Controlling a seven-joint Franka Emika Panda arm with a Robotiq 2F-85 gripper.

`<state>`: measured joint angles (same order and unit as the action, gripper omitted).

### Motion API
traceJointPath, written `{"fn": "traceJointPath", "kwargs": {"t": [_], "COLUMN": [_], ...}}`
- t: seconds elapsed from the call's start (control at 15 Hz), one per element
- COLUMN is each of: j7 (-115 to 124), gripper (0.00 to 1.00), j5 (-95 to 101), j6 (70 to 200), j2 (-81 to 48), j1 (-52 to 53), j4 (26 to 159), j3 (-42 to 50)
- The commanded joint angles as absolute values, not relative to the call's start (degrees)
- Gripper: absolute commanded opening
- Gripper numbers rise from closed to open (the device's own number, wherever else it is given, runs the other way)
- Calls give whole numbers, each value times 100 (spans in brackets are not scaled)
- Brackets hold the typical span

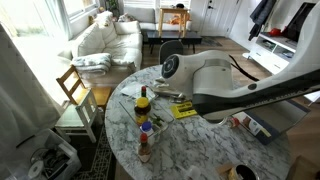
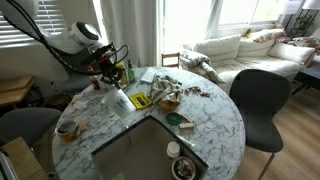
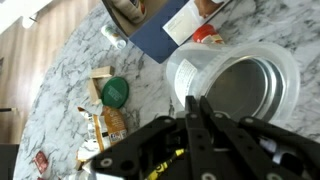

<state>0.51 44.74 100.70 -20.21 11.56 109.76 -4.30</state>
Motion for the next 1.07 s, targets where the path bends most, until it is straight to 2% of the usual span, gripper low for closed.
{"fn": "traceJointPath", "kwargs": {"t": [0.0, 0.6, 0.73, 1.0], "j7": [318, 322, 329, 321], "gripper": [1, 1, 4, 4], "j5": [5110, 5844, 5670, 5666], "j6": [9376, 8343, 8551, 8554], "j2": [-2529, -3373, -3208, -3304], "j1": [1414, 1798, 1660, 1668], "j4": [10604, 10087, 10217, 10100], "j3": [-493, -651, -749, -763]}}
